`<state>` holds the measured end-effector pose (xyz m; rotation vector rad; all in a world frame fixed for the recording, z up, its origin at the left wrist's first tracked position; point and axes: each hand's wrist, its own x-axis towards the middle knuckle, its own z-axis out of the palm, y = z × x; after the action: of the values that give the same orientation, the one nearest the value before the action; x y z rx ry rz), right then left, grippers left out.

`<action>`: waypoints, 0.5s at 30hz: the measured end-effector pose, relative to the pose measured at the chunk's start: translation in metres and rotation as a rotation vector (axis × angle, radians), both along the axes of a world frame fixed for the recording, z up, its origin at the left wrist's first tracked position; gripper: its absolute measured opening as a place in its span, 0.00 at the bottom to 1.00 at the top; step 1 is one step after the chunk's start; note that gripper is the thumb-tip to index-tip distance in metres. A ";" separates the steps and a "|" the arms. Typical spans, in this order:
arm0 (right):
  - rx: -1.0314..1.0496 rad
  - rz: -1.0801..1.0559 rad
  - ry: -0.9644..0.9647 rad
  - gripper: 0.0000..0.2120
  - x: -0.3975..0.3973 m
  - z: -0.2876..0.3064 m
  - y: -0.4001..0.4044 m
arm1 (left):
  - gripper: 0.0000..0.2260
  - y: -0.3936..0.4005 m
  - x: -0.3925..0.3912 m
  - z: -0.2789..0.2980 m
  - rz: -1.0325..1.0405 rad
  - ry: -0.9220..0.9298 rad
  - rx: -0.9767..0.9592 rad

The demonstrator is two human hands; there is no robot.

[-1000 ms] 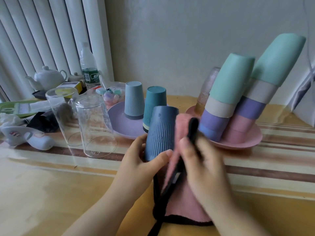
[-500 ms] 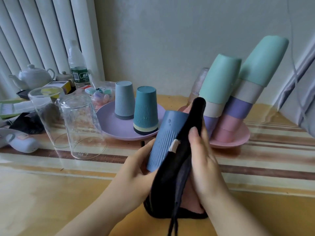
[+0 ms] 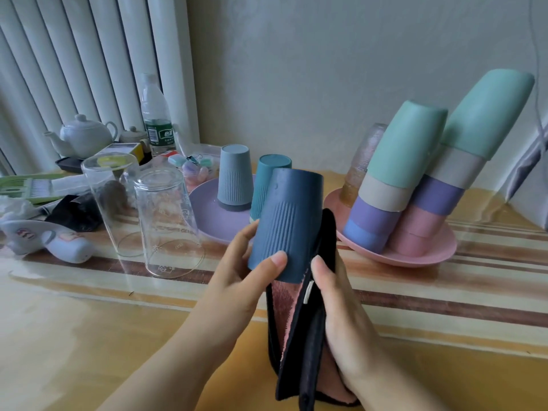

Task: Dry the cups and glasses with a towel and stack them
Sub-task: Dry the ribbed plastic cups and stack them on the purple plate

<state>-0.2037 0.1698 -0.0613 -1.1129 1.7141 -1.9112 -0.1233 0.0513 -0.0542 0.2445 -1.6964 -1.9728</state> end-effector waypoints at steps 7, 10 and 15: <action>0.094 -0.125 0.323 0.25 0.009 -0.005 -0.003 | 0.28 0.004 0.002 0.005 0.180 0.003 -0.061; 0.109 -0.139 0.323 0.25 0.010 -0.006 -0.003 | 0.19 0.005 0.002 0.006 0.200 0.024 -0.073; -0.069 -0.185 0.030 0.20 -0.002 0.009 0.006 | 0.18 0.014 0.001 0.004 -0.073 -0.041 -0.194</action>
<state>-0.2061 0.1759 -0.0519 -1.0439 1.8372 -2.0885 -0.1226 0.0657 -0.0506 0.1551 -1.9333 -1.8490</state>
